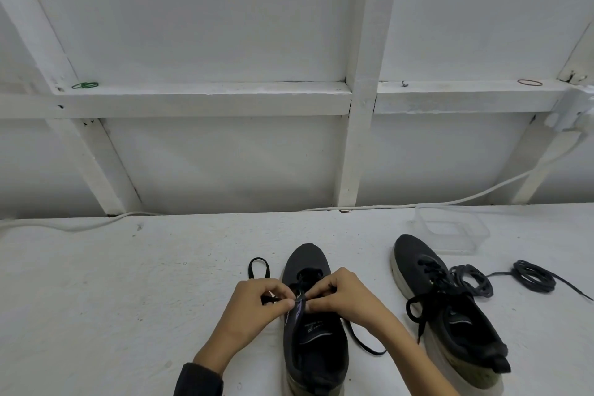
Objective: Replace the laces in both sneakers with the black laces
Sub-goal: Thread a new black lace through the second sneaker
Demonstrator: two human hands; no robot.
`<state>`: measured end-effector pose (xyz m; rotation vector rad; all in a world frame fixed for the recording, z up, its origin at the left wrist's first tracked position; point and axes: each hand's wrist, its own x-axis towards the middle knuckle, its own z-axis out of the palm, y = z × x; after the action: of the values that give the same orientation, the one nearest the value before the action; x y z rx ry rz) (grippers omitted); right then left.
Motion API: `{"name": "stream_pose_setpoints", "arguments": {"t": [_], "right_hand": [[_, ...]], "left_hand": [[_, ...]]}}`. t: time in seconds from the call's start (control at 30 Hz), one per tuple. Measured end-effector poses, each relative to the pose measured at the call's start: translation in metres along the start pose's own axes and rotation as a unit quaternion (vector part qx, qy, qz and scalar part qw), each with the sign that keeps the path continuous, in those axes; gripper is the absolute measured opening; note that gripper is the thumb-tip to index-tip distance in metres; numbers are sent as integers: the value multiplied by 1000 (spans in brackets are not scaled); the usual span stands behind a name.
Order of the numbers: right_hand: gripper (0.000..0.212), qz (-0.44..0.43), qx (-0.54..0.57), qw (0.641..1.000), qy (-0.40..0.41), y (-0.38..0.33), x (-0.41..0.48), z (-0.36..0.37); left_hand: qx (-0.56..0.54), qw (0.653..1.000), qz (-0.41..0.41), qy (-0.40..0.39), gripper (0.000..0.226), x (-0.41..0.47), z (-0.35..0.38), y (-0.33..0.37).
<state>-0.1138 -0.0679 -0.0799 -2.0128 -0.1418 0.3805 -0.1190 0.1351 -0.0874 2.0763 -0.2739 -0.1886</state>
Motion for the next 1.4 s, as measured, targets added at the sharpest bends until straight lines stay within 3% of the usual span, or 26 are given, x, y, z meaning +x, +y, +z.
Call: {"name": "stream_pose_setpoints", "arguments": {"t": [0.37,0.47,0.6,0.73,0.9,1.07,1.17,1.3,1.4], "right_hand": [[14,7,-11,1000,5,-1,1,3],[5,13,-27,1000,-6,-5,0,4],[12,9,-60,998,1,-7,1,8],[17,0,-68,998,18,-2,2,10],[11,-3,29,999,31,2,-4,11],[21,13,192,978,77,-7,-8,-4],[11,16,210,976,62,-9,-8,-9],[13,12,230,973,25,-12,-5,-9],[6,-4,248,969,-24,-13,-6,-12]], "left_hand": [[54,998,16,-39,14,9,0,8],[35,997,8,-65,14,14,-2,7],[22,997,17,-73,9,14,-1,4],[73,995,37,-54,34,14,7,0],[68,997,28,-18,31,13,10,1],[67,997,22,5,27,9,10,-3],[86,996,30,-11,21,9,13,4],[102,994,44,-15,9,10,16,1],[47,998,43,12,38,9,22,-4]]}}
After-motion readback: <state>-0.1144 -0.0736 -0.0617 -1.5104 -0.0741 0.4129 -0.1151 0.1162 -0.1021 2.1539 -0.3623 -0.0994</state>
